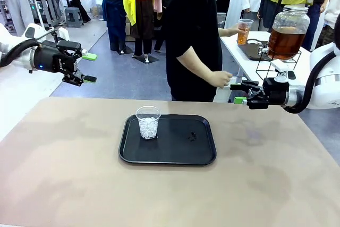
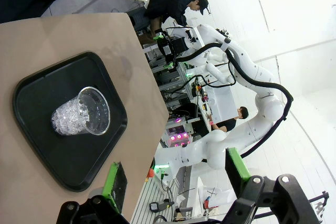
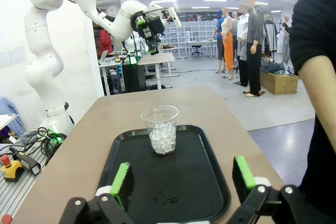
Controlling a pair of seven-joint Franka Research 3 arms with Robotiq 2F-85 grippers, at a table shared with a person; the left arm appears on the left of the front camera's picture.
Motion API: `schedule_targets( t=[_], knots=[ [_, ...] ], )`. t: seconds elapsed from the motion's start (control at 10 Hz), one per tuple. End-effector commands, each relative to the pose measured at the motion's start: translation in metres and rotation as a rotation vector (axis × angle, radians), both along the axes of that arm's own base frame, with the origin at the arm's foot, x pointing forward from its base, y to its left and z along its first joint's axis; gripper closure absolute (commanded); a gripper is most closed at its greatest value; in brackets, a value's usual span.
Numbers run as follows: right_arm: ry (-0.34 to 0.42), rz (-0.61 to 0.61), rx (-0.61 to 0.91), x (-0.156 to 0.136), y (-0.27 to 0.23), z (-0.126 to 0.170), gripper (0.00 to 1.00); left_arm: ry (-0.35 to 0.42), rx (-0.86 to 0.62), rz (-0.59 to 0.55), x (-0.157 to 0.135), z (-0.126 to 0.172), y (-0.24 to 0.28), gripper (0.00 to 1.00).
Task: Pour the drink into the iced cup.
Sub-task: Pick up the iced cup indicated by the human and present it to them.
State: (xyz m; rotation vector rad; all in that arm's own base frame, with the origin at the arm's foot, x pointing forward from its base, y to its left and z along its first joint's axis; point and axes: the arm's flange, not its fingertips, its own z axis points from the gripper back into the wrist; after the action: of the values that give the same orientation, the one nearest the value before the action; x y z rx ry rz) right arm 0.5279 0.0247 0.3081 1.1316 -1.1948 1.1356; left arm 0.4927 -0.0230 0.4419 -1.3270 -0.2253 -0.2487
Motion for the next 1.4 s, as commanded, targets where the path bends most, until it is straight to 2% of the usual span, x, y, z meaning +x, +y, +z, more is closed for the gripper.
schedule_targets(
  t=[0.0, 1.3],
  knots=[
    [-0.003, 0.002, 0.0, 0.004, -0.0001, 0.0029, 0.0, -0.01, -0.001, -0.002, -0.0003, 0.0016, -0.0004, 0.0],
    [-0.003, 0.002, 0.0, 0.004, -0.0001, 0.0029, 0.0, -0.01, -0.001, -0.002, -0.0003, 0.0016, -0.0004, 0.0]
  ],
)
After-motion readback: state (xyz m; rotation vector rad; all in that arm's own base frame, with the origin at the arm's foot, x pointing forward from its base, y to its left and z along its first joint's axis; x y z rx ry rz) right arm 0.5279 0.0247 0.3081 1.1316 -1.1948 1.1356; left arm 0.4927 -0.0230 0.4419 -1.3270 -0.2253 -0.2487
